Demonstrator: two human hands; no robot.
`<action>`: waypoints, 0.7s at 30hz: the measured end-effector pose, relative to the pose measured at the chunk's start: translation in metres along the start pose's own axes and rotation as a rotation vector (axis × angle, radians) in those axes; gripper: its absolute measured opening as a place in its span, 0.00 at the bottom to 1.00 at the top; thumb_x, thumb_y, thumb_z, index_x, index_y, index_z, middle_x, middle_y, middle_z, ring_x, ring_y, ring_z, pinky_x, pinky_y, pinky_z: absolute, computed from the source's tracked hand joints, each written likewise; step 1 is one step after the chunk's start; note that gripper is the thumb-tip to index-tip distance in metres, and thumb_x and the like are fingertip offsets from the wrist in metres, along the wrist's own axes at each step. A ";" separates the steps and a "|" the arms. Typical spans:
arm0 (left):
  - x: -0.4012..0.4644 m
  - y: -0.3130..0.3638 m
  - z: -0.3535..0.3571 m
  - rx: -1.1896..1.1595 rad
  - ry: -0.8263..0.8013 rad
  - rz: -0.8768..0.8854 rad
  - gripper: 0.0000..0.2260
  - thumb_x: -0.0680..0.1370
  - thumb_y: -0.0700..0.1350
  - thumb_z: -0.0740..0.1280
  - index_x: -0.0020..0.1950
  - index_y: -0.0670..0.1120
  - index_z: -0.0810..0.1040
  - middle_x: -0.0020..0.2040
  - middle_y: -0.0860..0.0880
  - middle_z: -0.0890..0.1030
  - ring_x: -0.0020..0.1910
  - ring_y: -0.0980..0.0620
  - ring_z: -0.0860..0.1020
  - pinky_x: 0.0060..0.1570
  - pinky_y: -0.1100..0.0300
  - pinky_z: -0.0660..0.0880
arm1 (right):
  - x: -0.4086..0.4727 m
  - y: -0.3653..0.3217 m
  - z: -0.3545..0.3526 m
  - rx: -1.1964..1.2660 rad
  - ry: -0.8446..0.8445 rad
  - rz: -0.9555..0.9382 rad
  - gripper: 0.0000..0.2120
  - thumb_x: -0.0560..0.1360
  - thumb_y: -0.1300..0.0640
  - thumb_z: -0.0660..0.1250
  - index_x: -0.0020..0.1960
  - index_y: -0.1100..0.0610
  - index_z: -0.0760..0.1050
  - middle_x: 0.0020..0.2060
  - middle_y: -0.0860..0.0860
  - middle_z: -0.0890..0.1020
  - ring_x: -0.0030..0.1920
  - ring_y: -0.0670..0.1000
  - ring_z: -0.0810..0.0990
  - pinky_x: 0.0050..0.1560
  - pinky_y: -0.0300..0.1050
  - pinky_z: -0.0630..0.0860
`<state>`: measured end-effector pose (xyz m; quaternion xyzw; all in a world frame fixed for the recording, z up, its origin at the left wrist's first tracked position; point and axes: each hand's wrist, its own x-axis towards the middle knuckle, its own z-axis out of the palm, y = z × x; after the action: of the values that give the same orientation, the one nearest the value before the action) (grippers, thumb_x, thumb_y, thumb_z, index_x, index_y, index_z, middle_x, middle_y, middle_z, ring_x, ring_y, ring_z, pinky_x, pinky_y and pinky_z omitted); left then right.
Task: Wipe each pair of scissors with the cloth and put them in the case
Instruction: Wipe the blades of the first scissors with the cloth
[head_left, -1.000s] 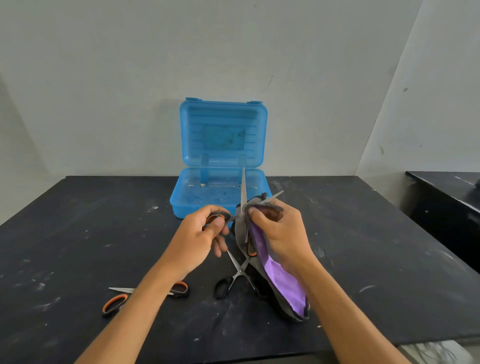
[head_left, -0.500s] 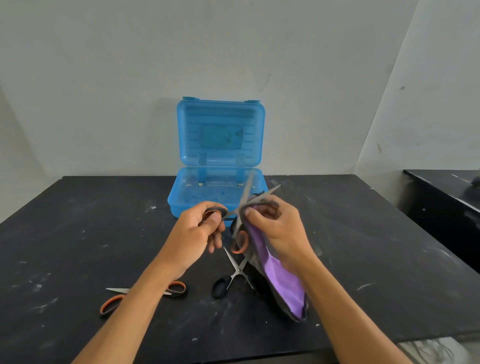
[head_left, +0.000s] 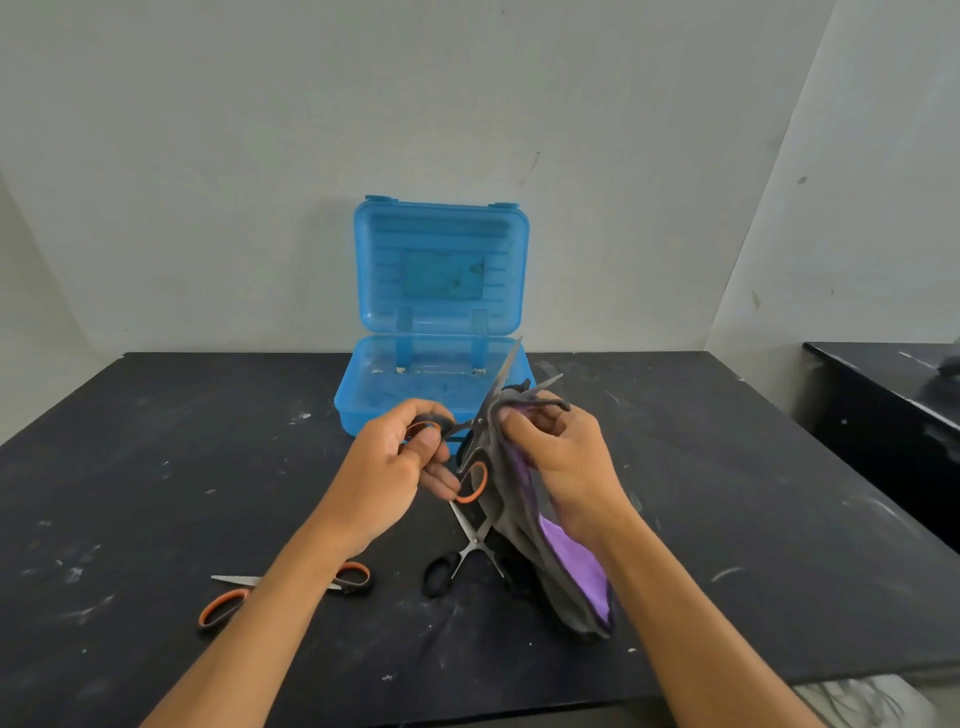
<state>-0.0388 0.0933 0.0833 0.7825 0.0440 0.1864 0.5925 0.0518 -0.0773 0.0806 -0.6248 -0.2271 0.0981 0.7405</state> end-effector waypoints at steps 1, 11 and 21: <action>0.001 0.001 0.001 0.003 0.002 -0.006 0.12 0.84 0.35 0.57 0.56 0.47 0.78 0.40 0.44 0.79 0.35 0.44 0.85 0.41 0.53 0.84 | -0.001 0.000 0.000 -0.025 -0.016 -0.008 0.07 0.79 0.59 0.75 0.46 0.48 0.88 0.45 0.53 0.90 0.47 0.53 0.90 0.48 0.43 0.85; -0.001 0.001 -0.003 -0.154 -0.032 -0.079 0.12 0.84 0.33 0.57 0.58 0.44 0.78 0.39 0.44 0.78 0.42 0.44 0.86 0.45 0.57 0.84 | 0.007 0.003 -0.003 -0.034 0.009 0.031 0.13 0.72 0.42 0.74 0.48 0.50 0.88 0.44 0.54 0.90 0.44 0.56 0.90 0.48 0.50 0.85; 0.002 -0.006 -0.002 -0.202 0.023 -0.131 0.10 0.83 0.34 0.60 0.56 0.42 0.80 0.39 0.42 0.80 0.43 0.44 0.86 0.45 0.56 0.84 | 0.011 0.008 -0.009 -0.019 0.119 0.078 0.06 0.79 0.52 0.74 0.51 0.54 0.85 0.44 0.53 0.90 0.45 0.54 0.90 0.47 0.47 0.86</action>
<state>-0.0369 0.0971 0.0781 0.7120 0.0829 0.1600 0.6787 0.0670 -0.0786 0.0742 -0.6447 -0.1594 0.0875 0.7425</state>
